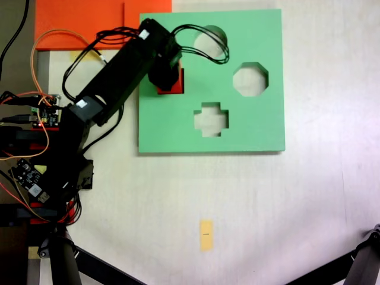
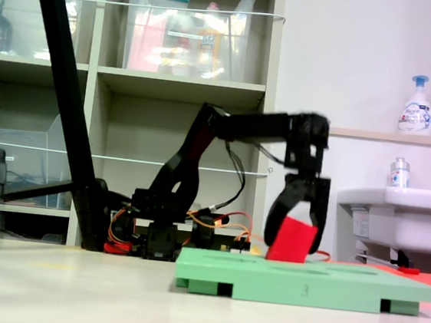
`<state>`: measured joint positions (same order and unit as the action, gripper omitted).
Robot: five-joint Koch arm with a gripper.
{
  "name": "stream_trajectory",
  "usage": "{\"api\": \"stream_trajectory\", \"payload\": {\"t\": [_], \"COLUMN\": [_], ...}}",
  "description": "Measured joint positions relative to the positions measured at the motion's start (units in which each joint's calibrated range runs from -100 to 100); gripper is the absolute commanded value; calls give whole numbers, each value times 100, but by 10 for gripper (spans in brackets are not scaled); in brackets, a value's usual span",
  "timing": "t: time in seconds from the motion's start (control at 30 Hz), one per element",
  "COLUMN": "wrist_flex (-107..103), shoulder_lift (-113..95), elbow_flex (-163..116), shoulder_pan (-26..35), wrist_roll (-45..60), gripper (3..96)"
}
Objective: Put the square block into the corresponding hole
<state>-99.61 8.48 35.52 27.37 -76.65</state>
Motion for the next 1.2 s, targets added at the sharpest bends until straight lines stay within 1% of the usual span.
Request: {"api": "stream_trajectory", "payload": {"t": [0.2, 0.23, 0.3, 0.33, 0.37, 0.47, 0.57, 0.7, 0.77, 0.9, 1.03, 1.07, 1.13, 1.2], "wrist_flex": [39, 39, 39, 39, 39, 78, 88, 88, 88, 88, 88, 88, 78, 88], "shoulder_lift": [27, 27, 55, 96, 150, 192, 233, 164, -246, -1970, -4350, -4979, -6238, -7223], "elbow_flex": [0, 0, 0, 0, 0, -10, -20, -20, -29, -29, -20, -29, -20, -10], "shoulder_pan": [29, 34, 34, 39, 44, 59, 63, 68, 68, 68, -132, -234, -474, -767], "wrist_roll": [83, 83, 78, 83, 83, 107, 117, 200, 254, 762, 1719, 2061, 2882, 3770], "gripper": [261, 274, 482, 552, 589, 816, 952, 952, 952, 943, 931, 875, 710, 630]}}
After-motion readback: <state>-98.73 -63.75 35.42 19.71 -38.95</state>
